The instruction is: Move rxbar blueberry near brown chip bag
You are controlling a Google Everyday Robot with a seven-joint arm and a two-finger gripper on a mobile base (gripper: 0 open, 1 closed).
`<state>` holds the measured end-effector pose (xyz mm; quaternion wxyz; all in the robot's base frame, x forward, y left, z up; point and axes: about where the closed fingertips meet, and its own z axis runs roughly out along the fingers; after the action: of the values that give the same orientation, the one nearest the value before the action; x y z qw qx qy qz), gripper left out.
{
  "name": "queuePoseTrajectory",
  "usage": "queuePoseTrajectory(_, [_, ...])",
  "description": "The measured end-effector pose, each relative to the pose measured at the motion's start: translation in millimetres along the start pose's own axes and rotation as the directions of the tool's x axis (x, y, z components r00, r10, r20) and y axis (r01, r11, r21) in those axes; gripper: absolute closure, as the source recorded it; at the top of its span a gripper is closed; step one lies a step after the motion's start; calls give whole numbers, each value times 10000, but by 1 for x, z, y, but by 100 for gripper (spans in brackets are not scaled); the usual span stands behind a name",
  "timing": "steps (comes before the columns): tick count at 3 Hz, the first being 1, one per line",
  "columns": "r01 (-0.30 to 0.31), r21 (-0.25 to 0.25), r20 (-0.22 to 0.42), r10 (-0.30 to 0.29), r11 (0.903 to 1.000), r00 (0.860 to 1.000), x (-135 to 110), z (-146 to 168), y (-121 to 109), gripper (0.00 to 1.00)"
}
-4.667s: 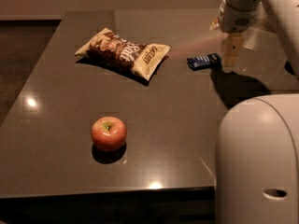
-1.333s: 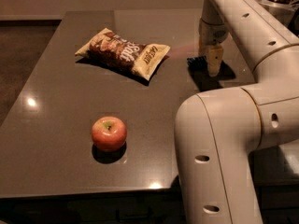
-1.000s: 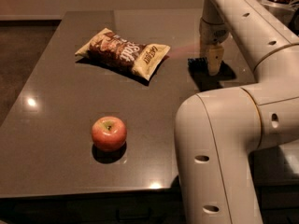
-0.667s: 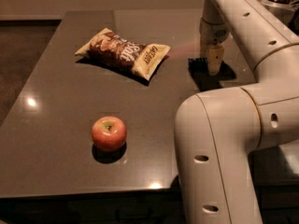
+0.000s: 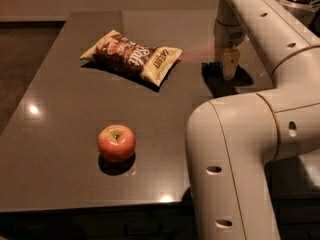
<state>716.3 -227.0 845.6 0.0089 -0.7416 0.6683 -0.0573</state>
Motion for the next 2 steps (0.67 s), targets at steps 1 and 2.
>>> queuePoseTrajectory(1, [-23, 1, -12, 23, 10000, 10000, 1, -1, 1, 53])
queuePoseTrajectory(2, [-40, 1, -21, 40, 10000, 10000, 2, -3, 1, 54])
